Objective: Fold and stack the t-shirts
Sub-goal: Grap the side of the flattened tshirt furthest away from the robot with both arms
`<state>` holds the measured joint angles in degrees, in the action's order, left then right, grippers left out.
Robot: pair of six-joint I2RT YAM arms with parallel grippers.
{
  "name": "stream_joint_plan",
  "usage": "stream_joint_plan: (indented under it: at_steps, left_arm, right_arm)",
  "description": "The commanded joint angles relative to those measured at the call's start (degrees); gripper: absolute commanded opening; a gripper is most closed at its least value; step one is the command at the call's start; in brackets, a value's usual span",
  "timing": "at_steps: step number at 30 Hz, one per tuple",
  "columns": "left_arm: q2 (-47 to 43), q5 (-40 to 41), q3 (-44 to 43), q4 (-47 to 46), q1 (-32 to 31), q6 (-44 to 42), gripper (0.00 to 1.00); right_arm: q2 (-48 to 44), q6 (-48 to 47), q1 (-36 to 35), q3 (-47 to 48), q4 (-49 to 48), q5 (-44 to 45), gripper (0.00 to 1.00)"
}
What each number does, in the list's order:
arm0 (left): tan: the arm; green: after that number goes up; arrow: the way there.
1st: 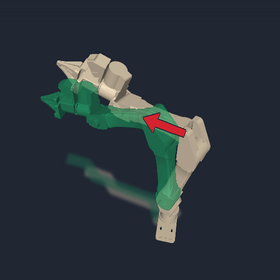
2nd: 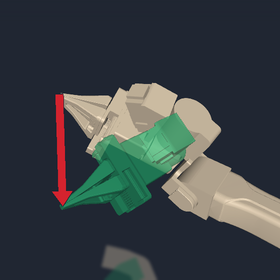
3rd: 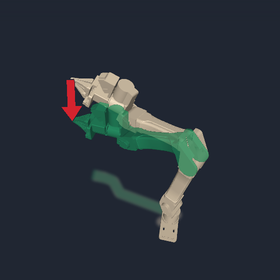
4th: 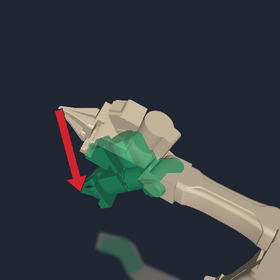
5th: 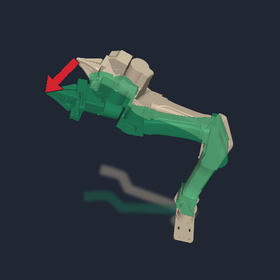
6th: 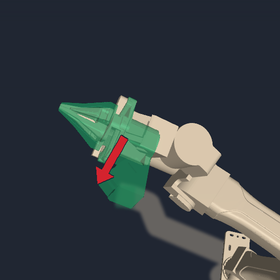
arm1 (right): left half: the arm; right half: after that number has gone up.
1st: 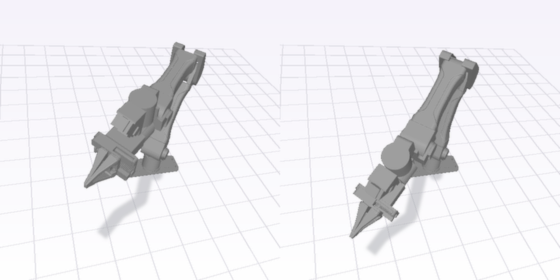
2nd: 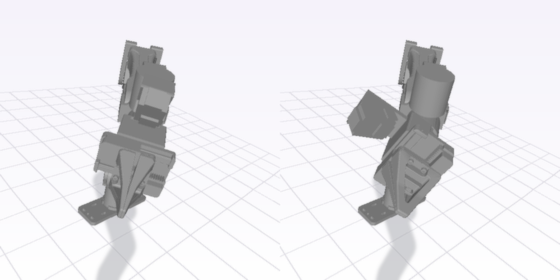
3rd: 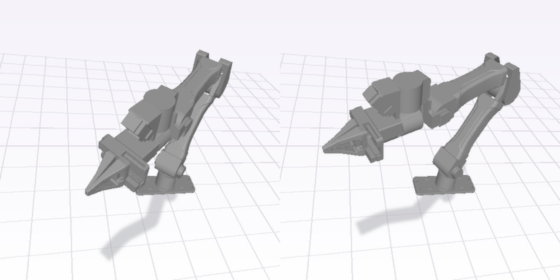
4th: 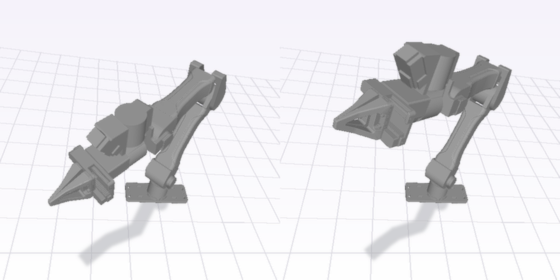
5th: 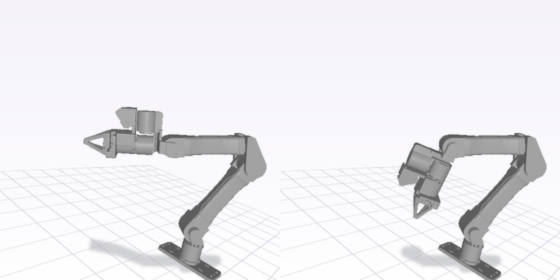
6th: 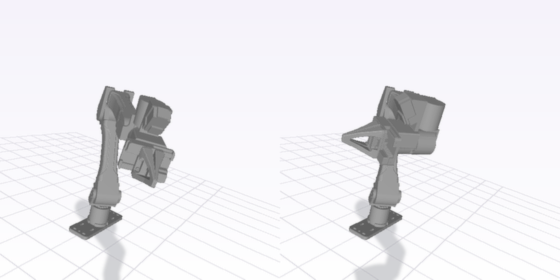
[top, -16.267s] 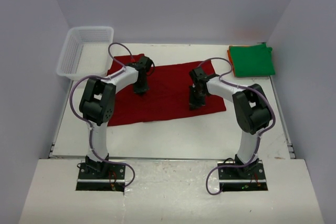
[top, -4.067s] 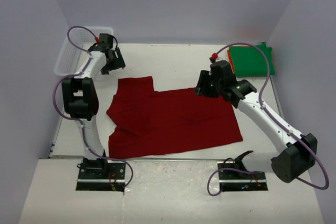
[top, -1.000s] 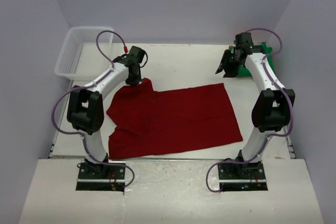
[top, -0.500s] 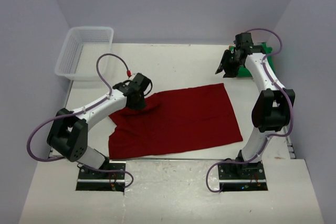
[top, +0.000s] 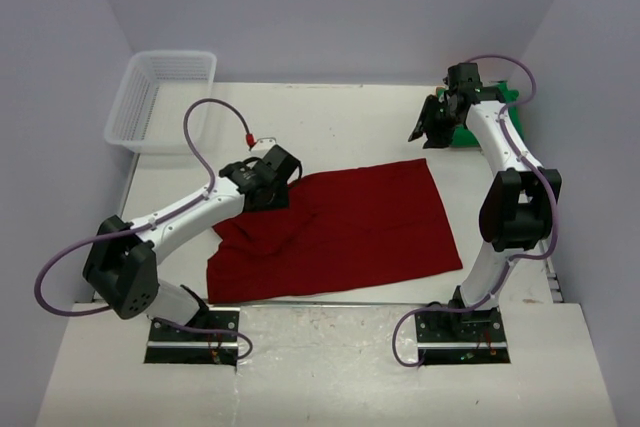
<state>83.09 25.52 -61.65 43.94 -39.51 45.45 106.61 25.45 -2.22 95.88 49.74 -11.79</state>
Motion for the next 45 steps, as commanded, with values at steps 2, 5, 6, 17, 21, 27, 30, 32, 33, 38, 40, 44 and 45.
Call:
stream_joint_plan:
  at_steps: [2,5,6,17,21,27,30,32,33,38,40,44,45]
  left_arm:
    - [2.4,-1.2,-1.1,0.5,-0.5,0.3,0.54]
    - [2.5,-3.3,0.2,0.9,-2.7,0.4,0.5]
    - [1.9,-3.3,0.6,1.8,-3.7,1.1,0.49]
    - [2.7,0.1,2.8,14.8,-14.3,17.1,0.35]
    - [7.7,3.1,2.0,19.2,-15.0,20.0,0.39]
    - [11.7,4.7,0.8,19.9,-15.0,21.4,0.45]
    - [12.7,5.2,0.2,19.7,-15.0,21.3,0.45]
    - [13.0,5.6,0.0,19.4,-14.8,21.0,0.45]
    - [13.0,5.8,0.1,19.3,-14.8,20.9,0.45]
    - [12.9,6.4,0.3,18.1,-13.1,19.5,0.43]
    - [12.8,6.3,0.3,17.7,-12.4,18.7,0.41]
    - [12.7,5.8,0.6,16.6,-12.0,17.6,0.37]
    - [12.8,5.7,0.6,16.4,-11.8,17.4,0.35]
  right_arm:
    - [-1.2,-1.0,0.2,1.7,-0.5,-1.3,0.47]
    - [-1.4,-0.8,0.2,2.1,-0.1,-1.7,0.47]
    - [-1.6,-0.8,0.2,2.1,-0.1,-1.7,0.47]
    - [-3.1,-0.9,0.2,0.3,-1.4,-2.9,0.47]
    - [-3.7,-0.8,0.2,-0.2,-2.1,-4.1,0.47]
    - [-5.3,-0.8,0.1,-1.8,-3.1,-4.6,0.47]
    - [-5.6,-0.9,0.1,-2.2,-3.2,-5.4,0.47]
    - [-5.8,-0.9,0.1,-2.4,-3.5,-5.7,0.47]
    - [-6.0,-0.9,0.1,-2.4,-3.6,-5.8,0.48]
    - [-6.1,-0.9,-0.1,-3.1,-4.2,-6.3,0.48]
    - [-6.0,-1.0,0.0,-3.2,-4.1,-6.4,0.48]
    - [-6.2,-1.1,0.0,-3.0,-3.9,-6.0,0.48]
    - [-6.4,-1.1,0.0,-3.0,-3.9,-6.0,0.48]
